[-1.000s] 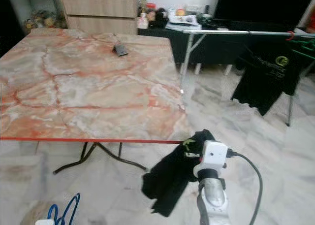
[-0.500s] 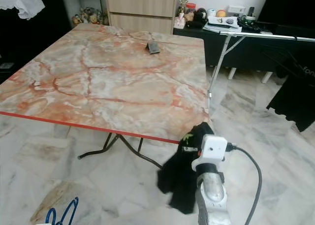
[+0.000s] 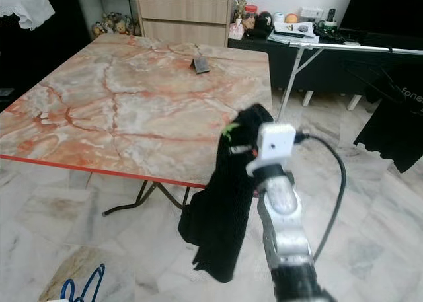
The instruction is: Hang hanger
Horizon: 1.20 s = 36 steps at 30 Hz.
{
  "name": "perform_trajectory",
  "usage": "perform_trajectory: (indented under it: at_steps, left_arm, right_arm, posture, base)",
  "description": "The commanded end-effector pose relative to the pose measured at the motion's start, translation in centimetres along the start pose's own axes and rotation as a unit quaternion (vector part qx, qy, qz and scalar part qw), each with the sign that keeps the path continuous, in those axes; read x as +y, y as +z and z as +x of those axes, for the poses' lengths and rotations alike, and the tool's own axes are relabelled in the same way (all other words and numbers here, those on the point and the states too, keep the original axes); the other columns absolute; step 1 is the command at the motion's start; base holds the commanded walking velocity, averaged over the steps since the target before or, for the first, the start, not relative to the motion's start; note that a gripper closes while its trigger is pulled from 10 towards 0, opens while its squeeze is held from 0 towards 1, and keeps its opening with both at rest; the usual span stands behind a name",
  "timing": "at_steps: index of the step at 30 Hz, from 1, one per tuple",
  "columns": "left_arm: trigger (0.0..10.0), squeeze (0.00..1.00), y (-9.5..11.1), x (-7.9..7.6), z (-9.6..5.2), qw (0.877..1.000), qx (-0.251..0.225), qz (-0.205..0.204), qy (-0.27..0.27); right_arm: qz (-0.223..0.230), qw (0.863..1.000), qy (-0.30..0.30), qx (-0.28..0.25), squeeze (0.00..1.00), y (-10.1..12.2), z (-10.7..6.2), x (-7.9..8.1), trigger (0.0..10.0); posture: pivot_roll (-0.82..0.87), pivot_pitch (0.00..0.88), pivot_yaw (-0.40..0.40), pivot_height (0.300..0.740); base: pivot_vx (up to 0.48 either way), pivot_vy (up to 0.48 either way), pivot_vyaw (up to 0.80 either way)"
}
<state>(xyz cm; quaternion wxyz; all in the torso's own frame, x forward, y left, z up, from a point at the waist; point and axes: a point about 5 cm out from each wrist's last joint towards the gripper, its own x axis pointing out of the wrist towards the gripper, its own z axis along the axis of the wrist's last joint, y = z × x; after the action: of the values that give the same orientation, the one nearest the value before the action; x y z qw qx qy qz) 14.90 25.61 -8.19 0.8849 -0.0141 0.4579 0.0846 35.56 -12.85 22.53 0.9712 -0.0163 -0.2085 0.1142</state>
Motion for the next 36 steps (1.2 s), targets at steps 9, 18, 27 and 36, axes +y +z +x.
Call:
perform_trajectory:
  at_steps: [9,18,27,36]
  left_arm:
    - [10.0,0.00,-0.5,-0.4,0.0,1.000,0.013,0.008,-0.004]
    - [10.0,0.00,-0.5,-0.5,0.0,1.000,0.014,0.011,-0.004]
    - [10.0,0.00,-0.5,-0.4,0.0,1.000,0.014,0.010,-0.004]
    - [10.0,0.00,-0.7,0.0,-0.1,1.000,0.016,0.009,-0.001]
  right_arm:
    - [-0.010,0.998,-0.024,-0.050,0.00,2.9,2.9,-1.2,10.0]
    - [-0.006,0.997,-0.023,-0.077,0.00,3.9,3.9,-1.3,10.0]
    - [0.016,0.993,0.026,-0.118,0.00,4.8,4.0,-0.1,10.0]
    - [0.012,0.993,0.045,-0.112,0.00,4.6,4.4,0.2,10.0]
  posture:
    - [-0.02,0.069,-0.024,0.740]
    - [-0.02,0.061,-0.021,0.740]
    - [-0.02,0.057,-0.026,0.740]
    - [-0.02,0.061,-0.030,0.740]
  base:
    - [0.242,0.000,0.00]
    - [0.306,0.000,0.00]
    - [0.275,0.000,0.00]
    - [0.274,0.000,0.00]
